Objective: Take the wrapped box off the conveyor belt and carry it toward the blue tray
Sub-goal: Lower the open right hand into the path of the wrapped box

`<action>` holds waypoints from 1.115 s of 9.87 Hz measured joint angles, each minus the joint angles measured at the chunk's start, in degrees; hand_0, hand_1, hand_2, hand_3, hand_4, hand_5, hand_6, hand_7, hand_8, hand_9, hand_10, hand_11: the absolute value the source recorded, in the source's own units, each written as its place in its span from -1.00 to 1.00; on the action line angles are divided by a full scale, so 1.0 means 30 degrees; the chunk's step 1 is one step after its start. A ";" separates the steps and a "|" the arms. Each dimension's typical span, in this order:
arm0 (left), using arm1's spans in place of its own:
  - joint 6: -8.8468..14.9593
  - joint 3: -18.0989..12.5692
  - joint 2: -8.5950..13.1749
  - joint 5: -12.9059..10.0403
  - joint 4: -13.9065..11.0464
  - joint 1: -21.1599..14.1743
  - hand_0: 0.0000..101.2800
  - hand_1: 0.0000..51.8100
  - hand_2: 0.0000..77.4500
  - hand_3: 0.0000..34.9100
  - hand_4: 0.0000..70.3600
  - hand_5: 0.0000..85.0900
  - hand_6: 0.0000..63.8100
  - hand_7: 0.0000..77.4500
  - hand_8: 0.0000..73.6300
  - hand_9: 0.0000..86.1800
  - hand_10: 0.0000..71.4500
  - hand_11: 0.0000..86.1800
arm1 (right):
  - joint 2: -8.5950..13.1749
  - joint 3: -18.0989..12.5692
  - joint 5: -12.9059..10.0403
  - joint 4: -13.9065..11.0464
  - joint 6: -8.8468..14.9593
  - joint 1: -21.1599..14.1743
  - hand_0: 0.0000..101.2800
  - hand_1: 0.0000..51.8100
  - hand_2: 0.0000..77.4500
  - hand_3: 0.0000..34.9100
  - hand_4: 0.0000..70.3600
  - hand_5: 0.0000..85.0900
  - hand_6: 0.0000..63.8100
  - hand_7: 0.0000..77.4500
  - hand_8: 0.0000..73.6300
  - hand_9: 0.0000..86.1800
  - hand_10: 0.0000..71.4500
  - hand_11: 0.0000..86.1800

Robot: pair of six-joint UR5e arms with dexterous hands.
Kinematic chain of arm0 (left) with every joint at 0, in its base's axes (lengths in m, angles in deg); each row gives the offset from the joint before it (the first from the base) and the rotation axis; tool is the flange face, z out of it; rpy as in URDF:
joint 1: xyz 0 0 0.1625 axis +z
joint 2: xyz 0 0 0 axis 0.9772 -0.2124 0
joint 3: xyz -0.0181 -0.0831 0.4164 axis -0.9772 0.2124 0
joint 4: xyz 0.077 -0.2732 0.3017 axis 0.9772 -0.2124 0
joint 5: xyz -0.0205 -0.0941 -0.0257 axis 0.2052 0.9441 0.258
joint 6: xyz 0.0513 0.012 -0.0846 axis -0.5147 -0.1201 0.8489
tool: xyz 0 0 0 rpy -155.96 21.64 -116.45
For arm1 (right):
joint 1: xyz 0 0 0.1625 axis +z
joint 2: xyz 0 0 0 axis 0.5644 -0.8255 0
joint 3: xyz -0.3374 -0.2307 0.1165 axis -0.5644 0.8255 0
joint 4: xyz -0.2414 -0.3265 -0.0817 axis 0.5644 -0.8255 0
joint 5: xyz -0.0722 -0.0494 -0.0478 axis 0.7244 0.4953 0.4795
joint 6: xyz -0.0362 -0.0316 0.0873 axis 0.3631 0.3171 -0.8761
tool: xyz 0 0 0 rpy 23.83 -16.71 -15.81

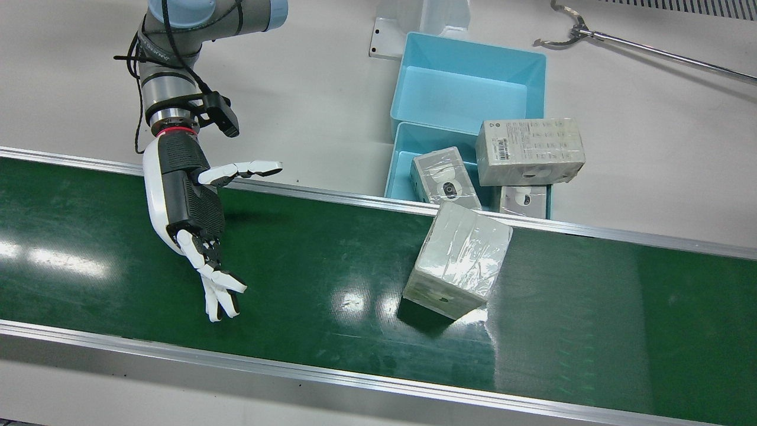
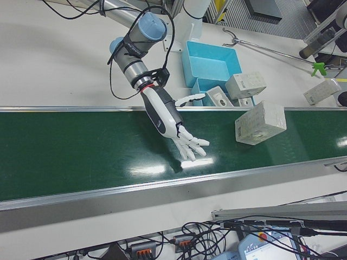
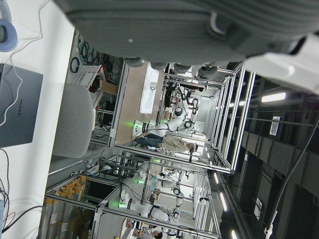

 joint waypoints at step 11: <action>0.0000 0.0000 0.0000 0.0000 0.0000 0.0000 -1.00 -1.00 -0.97 -1.00 -1.00 -0.97 -0.98 -0.99 -0.99 -1.00 -0.98 -0.99 | -0.0004 0.0043 0.0005 0.0000 0.0035 -0.0142 -0.06 -0.41 -0.68 -1.00 -0.69 -0.58 -0.90 -0.93 -0.97 -0.90 -1.00 -0.97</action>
